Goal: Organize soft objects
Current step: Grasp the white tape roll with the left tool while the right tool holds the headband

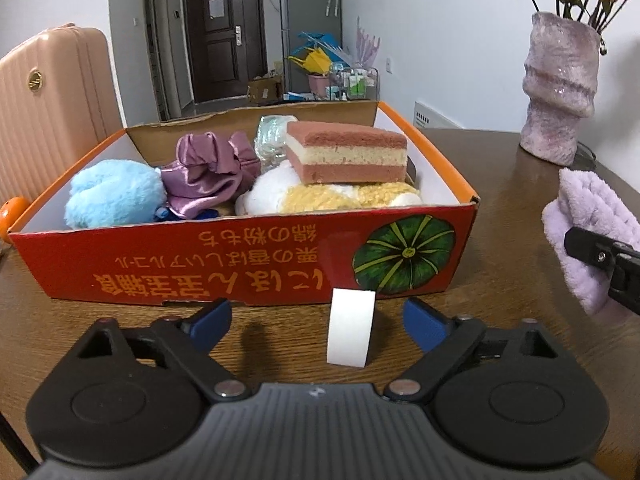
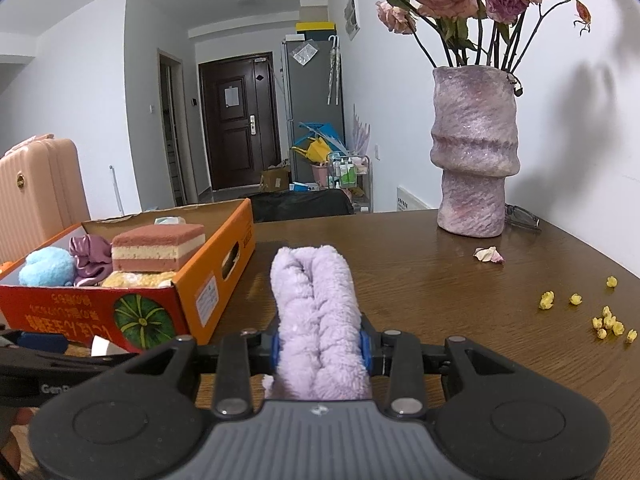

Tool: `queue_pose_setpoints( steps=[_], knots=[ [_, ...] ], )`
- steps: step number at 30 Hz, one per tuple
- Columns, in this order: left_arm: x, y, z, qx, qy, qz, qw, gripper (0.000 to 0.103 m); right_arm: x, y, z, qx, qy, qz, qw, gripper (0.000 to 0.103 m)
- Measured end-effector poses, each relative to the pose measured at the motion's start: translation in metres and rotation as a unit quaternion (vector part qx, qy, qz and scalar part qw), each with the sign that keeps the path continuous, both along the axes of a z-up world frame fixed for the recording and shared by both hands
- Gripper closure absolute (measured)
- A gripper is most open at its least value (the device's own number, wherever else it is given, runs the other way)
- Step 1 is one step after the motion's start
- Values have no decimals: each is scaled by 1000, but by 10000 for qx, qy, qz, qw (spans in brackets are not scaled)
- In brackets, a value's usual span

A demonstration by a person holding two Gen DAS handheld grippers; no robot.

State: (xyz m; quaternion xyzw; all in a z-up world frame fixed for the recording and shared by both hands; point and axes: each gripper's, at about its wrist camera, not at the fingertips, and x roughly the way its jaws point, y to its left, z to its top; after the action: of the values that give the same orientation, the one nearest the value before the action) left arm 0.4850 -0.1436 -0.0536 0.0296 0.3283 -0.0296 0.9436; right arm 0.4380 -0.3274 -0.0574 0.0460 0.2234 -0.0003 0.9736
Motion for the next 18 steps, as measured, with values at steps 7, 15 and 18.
queue_pose_setpoints(
  steps=[7,15,18],
  knots=[
    [3,-3,-4,-4,189,-271,9995,59,0,0,-1,23,41,-4,10000,69],
    [0,-3,-5,-70,160,-420,9990,83,-1,1,-2,-19,67,45,10000,68],
    [-2,-4,-4,-42,133,-453,9989,83,-1,2,-2,-28,69,57,10000,68]
  ],
)
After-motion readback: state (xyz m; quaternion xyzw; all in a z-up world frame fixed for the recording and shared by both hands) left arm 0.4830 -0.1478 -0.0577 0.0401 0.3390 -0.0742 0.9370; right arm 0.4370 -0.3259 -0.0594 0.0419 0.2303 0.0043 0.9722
